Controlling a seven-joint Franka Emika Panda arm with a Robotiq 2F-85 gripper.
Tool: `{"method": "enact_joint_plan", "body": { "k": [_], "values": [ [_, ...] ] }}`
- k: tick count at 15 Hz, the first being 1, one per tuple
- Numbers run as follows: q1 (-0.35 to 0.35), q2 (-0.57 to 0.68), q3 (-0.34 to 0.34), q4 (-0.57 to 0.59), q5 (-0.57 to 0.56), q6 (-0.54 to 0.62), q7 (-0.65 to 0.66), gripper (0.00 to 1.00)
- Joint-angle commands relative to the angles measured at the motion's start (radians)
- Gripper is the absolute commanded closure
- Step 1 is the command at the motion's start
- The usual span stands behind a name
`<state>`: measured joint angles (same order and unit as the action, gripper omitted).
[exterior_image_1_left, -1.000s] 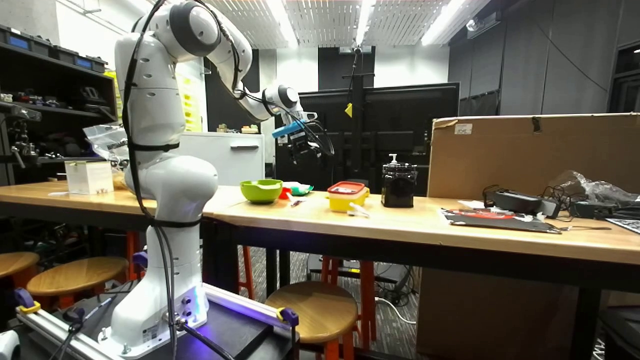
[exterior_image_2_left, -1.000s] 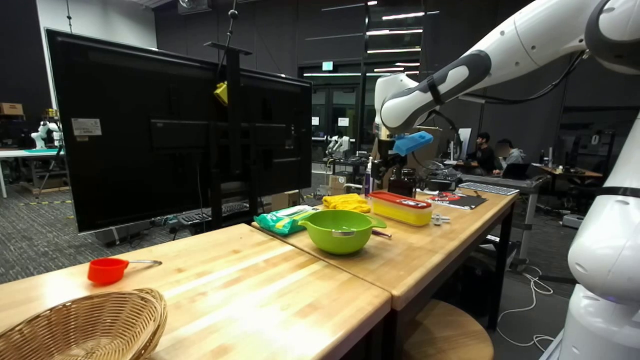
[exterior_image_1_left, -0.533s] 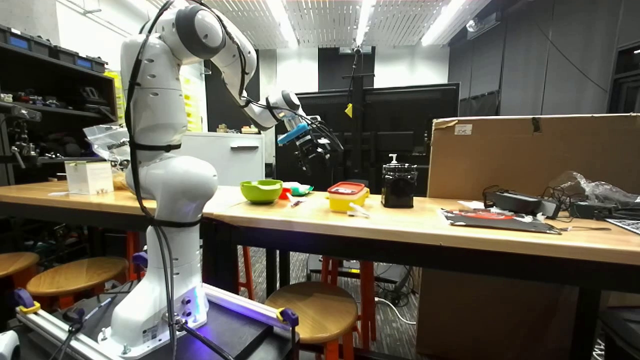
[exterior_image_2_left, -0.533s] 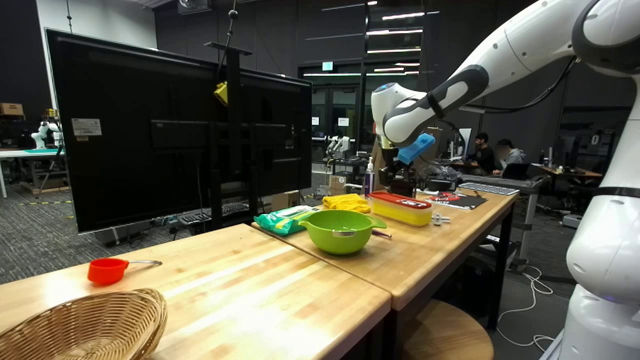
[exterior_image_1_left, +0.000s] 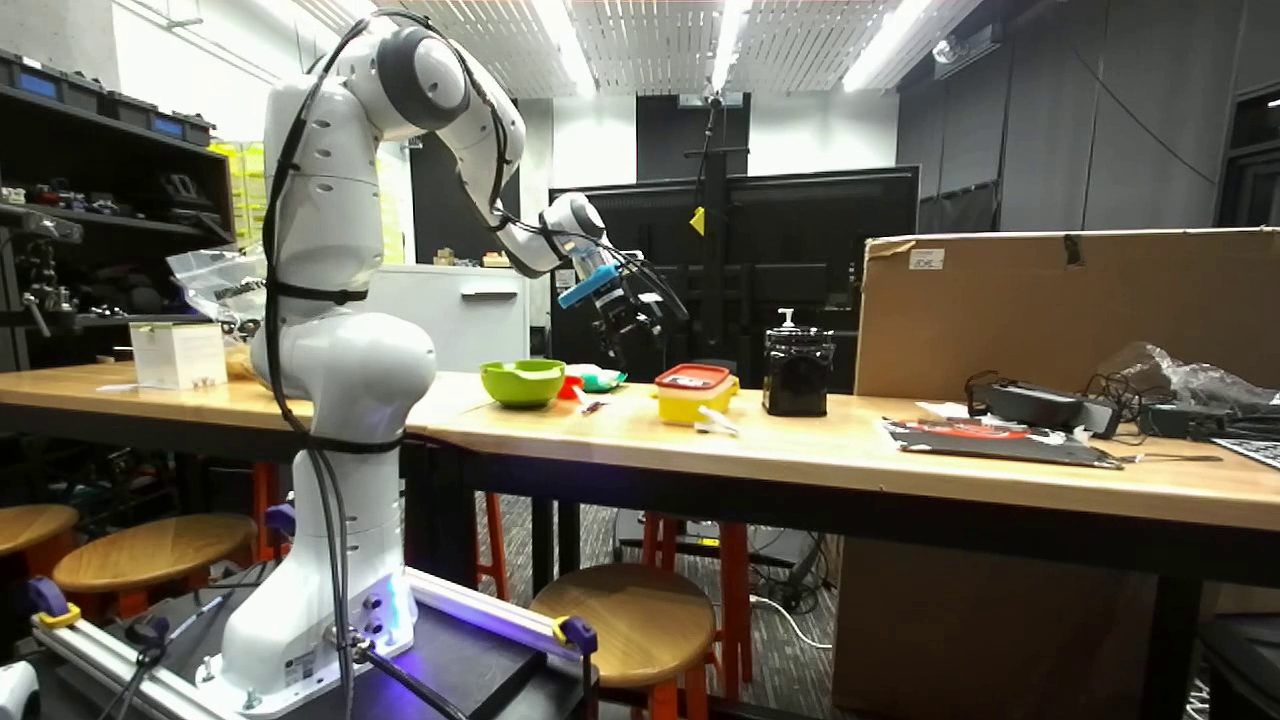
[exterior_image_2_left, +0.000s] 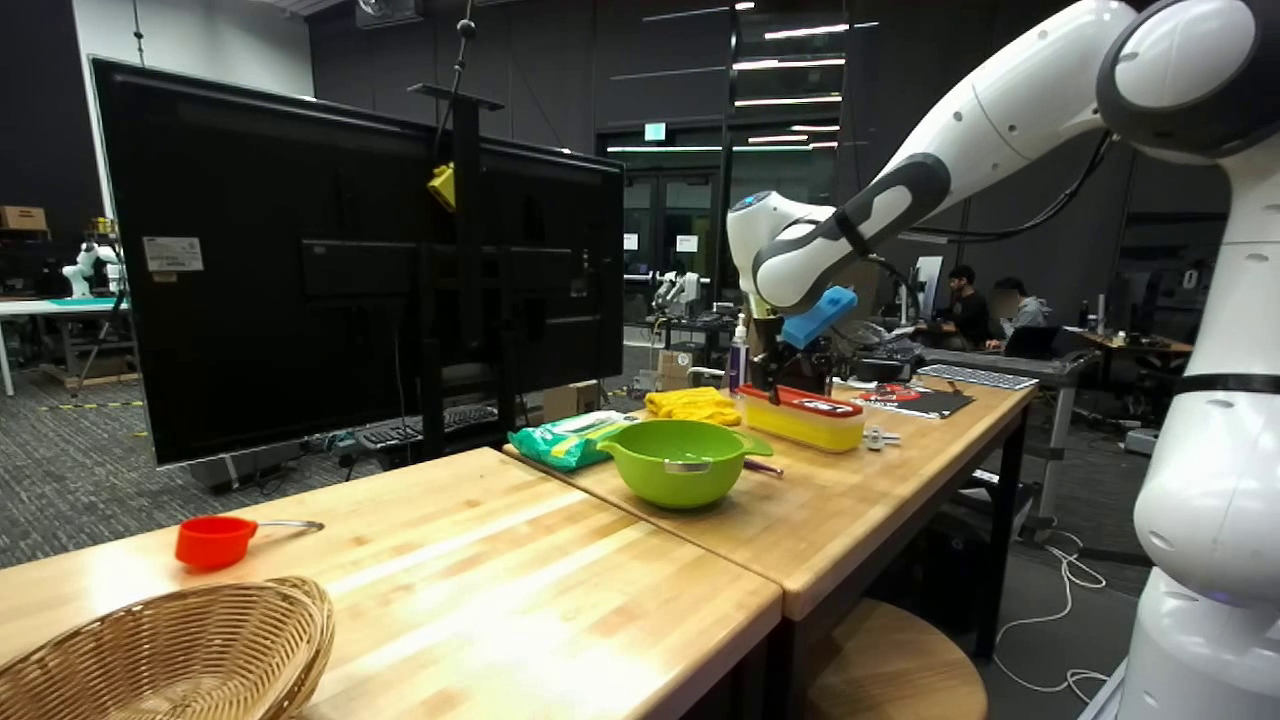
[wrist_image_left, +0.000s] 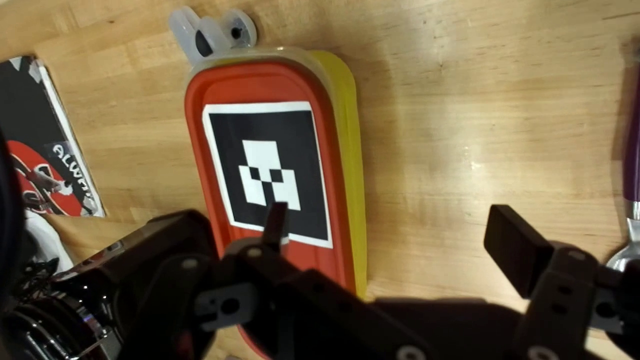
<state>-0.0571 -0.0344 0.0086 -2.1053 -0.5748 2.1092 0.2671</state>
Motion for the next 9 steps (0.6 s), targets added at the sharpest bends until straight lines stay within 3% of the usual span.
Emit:
{"method": "enact_joint_plan", "body": {
  "k": [1,5,6,9],
  "values": [
    [0.025,0.088,0.002,0.079,-0.076,-0.023,0.078,0.0],
    [0.053,0.172,-0.009,0.148,-0.154,-0.016,0.117,0.0],
    [0.048,0.128,-0.013,0.097,-0.115,-0.001,0.093,0.0],
    [0.053,0.149,-0.015,0.106,-0.116,0.0,0.095,0.0]
  ]
}}
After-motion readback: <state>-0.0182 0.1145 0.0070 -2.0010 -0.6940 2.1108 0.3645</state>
